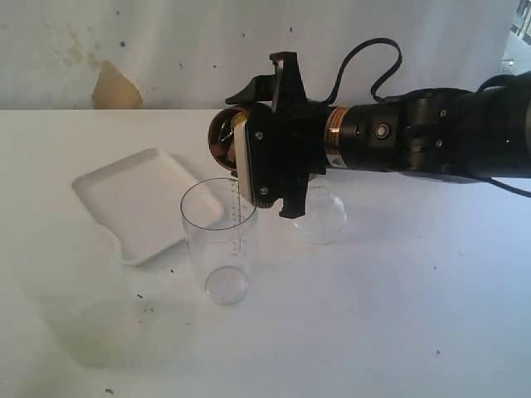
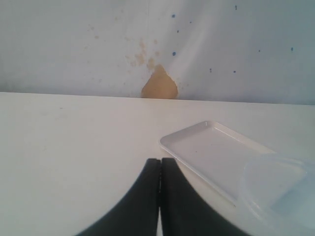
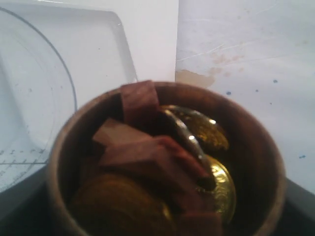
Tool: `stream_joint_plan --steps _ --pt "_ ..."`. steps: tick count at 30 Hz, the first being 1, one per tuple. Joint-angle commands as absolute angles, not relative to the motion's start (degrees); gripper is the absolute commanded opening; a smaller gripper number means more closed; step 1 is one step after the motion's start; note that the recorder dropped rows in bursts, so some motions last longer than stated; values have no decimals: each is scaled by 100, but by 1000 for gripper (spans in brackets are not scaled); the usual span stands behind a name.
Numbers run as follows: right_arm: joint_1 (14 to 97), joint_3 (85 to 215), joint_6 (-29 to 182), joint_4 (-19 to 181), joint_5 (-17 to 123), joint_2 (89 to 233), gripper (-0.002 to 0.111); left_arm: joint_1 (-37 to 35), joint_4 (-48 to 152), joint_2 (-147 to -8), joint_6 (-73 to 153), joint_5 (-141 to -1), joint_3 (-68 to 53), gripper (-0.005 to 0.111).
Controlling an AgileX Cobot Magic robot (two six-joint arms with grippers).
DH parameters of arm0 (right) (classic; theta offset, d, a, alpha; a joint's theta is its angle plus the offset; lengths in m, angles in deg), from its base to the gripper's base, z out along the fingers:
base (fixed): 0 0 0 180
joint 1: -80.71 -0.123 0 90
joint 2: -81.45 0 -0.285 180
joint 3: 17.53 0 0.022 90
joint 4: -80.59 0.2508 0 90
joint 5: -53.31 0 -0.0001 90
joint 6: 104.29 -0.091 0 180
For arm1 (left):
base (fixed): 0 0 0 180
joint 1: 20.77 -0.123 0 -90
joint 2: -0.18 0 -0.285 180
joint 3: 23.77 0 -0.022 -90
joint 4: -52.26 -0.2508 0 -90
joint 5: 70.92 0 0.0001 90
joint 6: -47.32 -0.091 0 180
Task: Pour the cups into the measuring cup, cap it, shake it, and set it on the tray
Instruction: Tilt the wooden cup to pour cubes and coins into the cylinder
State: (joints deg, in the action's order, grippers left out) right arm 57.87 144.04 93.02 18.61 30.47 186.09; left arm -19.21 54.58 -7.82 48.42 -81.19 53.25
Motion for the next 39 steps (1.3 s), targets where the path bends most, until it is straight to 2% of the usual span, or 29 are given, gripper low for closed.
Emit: stream_joint_plan --steps 1,10,39 --pt "5785 14458 9564 1869 2954 18591 0 -1941 5485 -761 4857 -8079 5344 1" --pt "5785 14458 9860 1362 2954 18591 0 -1941 5485 -761 4857 -8079 5344 1" --pt "5785 14620 10593 1417 2935 18591 0 -1941 5485 -761 4857 -8079 5344 1"
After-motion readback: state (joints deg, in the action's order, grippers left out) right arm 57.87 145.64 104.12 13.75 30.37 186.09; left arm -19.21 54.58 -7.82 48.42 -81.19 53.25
